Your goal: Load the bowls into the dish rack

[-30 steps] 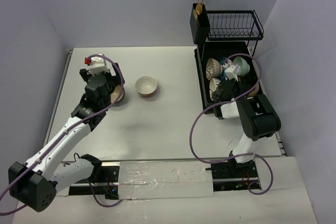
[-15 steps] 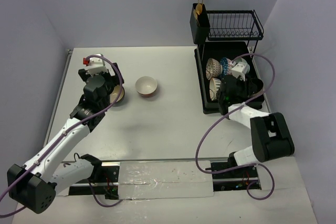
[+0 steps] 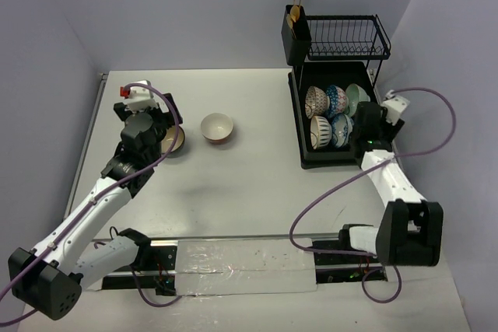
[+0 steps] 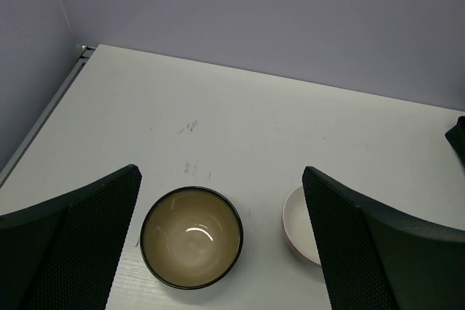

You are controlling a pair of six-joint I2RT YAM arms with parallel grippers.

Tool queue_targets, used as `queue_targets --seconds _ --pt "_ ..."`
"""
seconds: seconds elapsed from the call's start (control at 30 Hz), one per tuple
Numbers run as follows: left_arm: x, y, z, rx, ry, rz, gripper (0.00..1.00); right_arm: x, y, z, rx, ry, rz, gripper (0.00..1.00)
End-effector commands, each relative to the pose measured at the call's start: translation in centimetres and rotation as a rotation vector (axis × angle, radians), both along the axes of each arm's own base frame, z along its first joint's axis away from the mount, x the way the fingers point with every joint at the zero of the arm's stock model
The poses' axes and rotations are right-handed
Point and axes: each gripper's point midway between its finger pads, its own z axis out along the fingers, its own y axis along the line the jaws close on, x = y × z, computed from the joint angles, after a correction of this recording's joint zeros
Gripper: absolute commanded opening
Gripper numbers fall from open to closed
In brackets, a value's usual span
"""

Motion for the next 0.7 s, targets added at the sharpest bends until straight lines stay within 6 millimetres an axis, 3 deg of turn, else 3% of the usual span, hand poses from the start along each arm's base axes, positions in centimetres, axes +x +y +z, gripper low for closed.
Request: queue_targets --seconds 0.0,0.1,0.2,0.4,0.67 --pt "-0.2 0.2 1.1 -0.001 -0.043 0.001 0.99 -0.7 1.1 0.9 0.268 -0.128 0.004 0.62" --pt "-0.3 0.3 1.2 0.001 -0.048 0.004 0.99 -1.3 1.0 0.6 0.351 -0.135 0.004 0.68" --pt "-0.3 0.4 1.1 0.004 -0.047 0.009 0.99 -2.1 -0.4 -0.9 0.456 -0.144 -0.058 0.68" --pt "-0.3 0.1 1.0 0.000 -0.046 -0.005 0.99 -1.2 -2.4 -2.3 0.554 -0.143 -0.116 0.65" --pt "-0.1 -0.2 0.7 0.002 -0.039 -0.020 0.99 -0.3 -3.9 -1.7 0.516 -0.140 -0.138 0.61"
